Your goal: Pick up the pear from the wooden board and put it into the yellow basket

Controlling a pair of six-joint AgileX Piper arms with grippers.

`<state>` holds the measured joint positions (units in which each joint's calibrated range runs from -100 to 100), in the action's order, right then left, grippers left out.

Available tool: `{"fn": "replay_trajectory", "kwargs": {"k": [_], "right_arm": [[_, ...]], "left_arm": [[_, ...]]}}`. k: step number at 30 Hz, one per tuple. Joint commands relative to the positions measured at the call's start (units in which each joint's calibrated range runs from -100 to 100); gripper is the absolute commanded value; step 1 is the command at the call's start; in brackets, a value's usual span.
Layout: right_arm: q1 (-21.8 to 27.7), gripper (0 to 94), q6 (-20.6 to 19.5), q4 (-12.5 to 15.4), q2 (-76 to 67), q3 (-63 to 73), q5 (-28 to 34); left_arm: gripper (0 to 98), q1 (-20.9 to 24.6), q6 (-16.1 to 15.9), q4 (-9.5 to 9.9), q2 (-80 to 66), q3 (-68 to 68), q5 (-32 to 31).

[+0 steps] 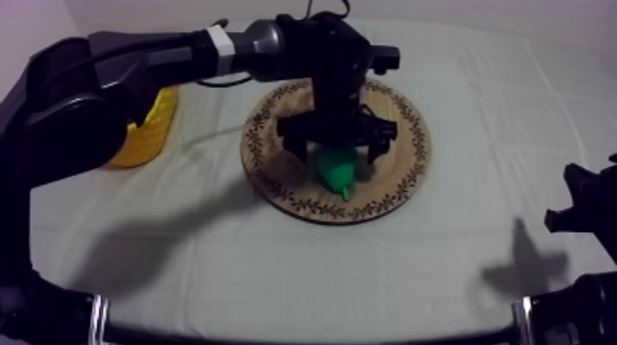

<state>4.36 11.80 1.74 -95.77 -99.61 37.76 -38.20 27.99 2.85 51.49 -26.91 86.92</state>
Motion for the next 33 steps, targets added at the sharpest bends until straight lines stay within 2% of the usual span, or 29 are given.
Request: {"fn": "replay_trajectory", "kwargs": {"k": [1, 9, 13, 24, 29, 33], "right_arm": [[0.0, 0.5, 0.0, 0.0, 0.0, -0.1, 0.0], [0.0, 0.5, 0.0, 0.0, 0.0, -0.1, 0.0], [0.0, 0.5, 0.0, 0.0, 0.0, -0.1, 0.0], [0.0, 0.5, 0.0, 0.0, 0.0, -0.1, 0.0], [0.0, 0.5, 0.0, 0.0, 0.0, -0.1, 0.0], [0.0, 0.5, 0.0, 0.0, 0.0, -0.1, 0.0]], "left_arm": [[87.3, 0.0, -0.2, 0.04, 0.7, -0.9, 0.9], [63.4, -0.3, -1.5, 0.74, 1.9, -2.2, 2.4], [56.6, -0.5, -2.1, 1.35, 1.2, -1.4, 2.2], [50.0, 1.5, -4.0, 3.25, -12.3, 7.9, 1.8], [48.8, 4.9, -5.6, 4.2, -23.8, 17.8, 2.1], [51.5, 9.3, -7.4, 5.33, -33.1, 27.8, 2.1]]}}
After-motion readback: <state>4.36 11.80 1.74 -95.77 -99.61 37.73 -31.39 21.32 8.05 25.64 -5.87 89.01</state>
